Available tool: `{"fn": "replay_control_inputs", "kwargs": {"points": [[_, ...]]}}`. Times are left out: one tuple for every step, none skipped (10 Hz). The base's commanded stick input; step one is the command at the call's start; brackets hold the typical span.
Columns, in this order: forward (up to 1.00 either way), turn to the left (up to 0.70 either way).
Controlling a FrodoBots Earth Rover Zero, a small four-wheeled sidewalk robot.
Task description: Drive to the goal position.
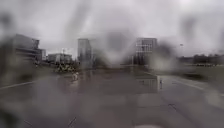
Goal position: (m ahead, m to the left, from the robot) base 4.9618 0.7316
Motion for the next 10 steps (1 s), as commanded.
{"fn": "replay_control_inputs", "kwargs": {"points": [[0.07, 0.0], [0.07, 0.0], [0.07, 0.0], [0.07, 0.0], [0.07, 0.0], [0.07, 0.0], [0.07, 0.0], [0.07, 0.0], [0.07, 0.0], [0.07, 0.0]]}}
